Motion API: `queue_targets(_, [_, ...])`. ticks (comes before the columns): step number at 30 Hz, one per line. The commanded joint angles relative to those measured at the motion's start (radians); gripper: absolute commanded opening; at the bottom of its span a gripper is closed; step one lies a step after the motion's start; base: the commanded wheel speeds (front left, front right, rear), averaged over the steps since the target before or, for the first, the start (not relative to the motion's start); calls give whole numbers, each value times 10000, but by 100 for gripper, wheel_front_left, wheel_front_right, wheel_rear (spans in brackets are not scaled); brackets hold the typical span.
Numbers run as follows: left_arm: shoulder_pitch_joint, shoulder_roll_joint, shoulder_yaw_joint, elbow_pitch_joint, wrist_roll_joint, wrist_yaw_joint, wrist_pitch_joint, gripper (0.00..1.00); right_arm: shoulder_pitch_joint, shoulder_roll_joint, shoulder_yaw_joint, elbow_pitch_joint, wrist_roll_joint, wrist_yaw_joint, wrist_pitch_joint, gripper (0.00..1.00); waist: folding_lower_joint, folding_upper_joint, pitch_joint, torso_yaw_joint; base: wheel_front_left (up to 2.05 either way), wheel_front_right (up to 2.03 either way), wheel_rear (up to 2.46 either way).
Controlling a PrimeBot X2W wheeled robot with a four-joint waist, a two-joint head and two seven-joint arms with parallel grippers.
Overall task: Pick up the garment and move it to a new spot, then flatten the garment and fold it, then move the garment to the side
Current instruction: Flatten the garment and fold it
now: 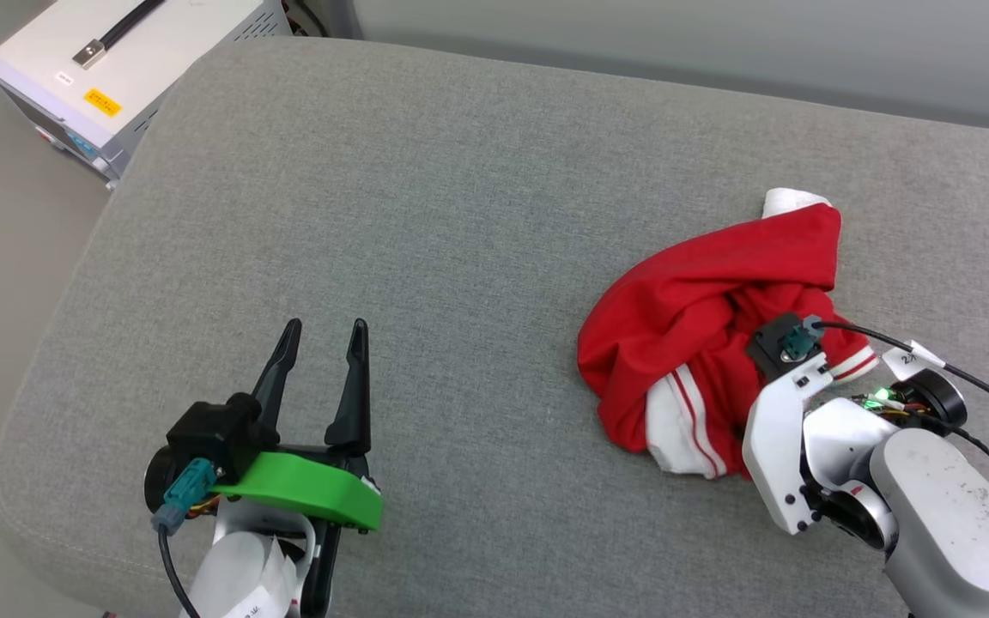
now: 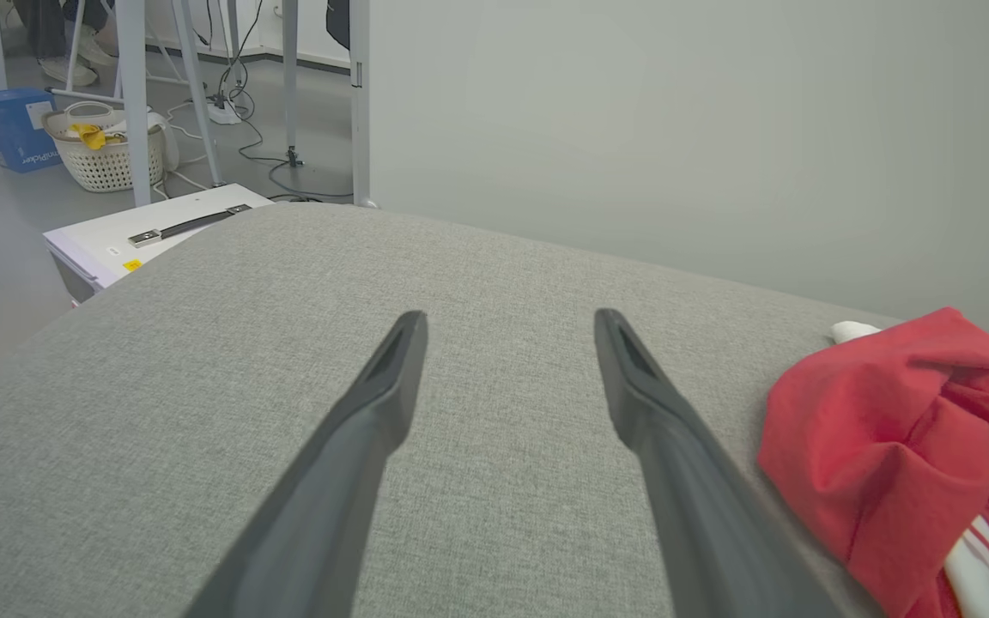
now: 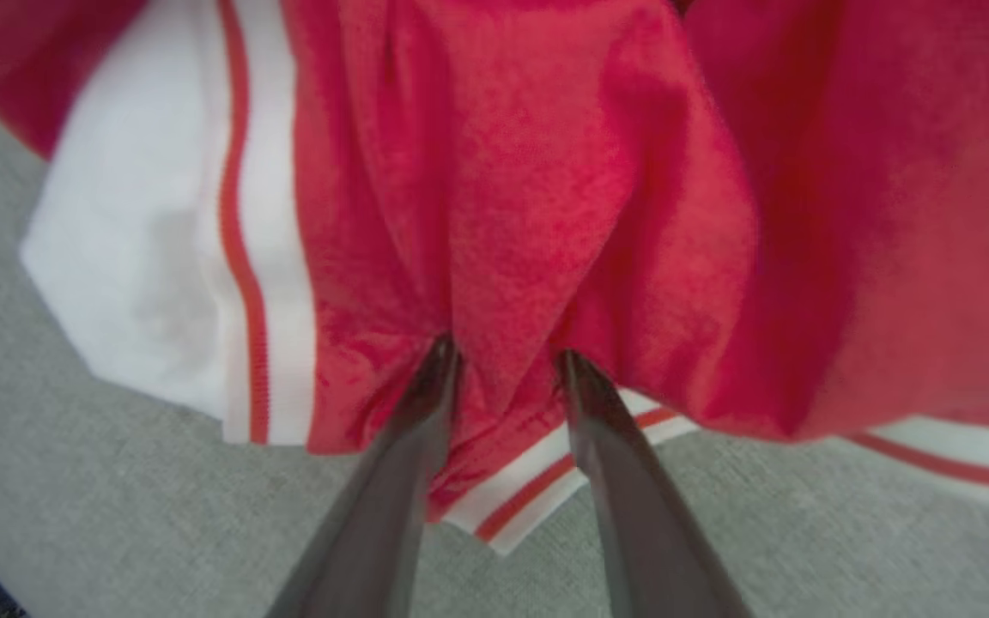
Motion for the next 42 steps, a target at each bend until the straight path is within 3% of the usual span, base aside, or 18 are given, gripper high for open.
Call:
queue_targets(1, [-60, -63, 17, 19, 13, -29, -57, 100, 430, -126, 121, 240, 98, -9, 241, 0, 0, 105, -181, -178, 0, 0, 0])
queue_targets(9, [194, -77, 44, 113, 31, -30, -57, 100, 1773, -481, -801, -603, 321, -9, 708, 0, 0, 105, -789, -722, 0, 0, 0])
queue_targets(21, [485, -91, -103, 223, 73, -30, -57, 100, 5198, 618, -2928, -3234, -36, -9, 1490, 0, 0, 105, -1214, -1400, 0, 0, 0])
queue_targets(22, [488, -91, -147, 237, 78, -30, -57, 100, 5268, 736, -3025, -3403, -165, -9, 1274, 36, 0, 105, -1210, -1461, 0, 0, 0])
queue_targets(23, [487, -90, -183, 248, 86, -30, -57, 100, 5287, 810, -3129, -3482, -302, -9, 1076, 100, 0, 105, -1207, -1492, 0, 0, 0])
queue_targets(28, [463, -31, -154, 270, 103, -30, -57, 100, 4937, 1311, -3474, -3994, -427, -9, -137, 100, 0, 105, -1214, -1740, 0, 0, 0])
queue_targets(33, [411, 29, -314, 260, 119, -30, -57, 100, 4319, 1329, -4037, -4761, -480, -9, -1698, 100, 0, 105, -1171, -1934, 0, 0, 0])
queue_targets(39, [277, 29, -543, 103, -3, -30, -57, 100, 3545, 1506, -5381, -5355, -1538, -9, -5090, 100, 0, 105, -929, -2075, 0, 0, 0])
queue_targets(42, [91, 54, -694, -36, -36, -30, -57, 100, 3300, 2246, -6111, -5434, -1924, -9, -6824, 100, 0, 105, -740, -2114, 0, 0, 0])
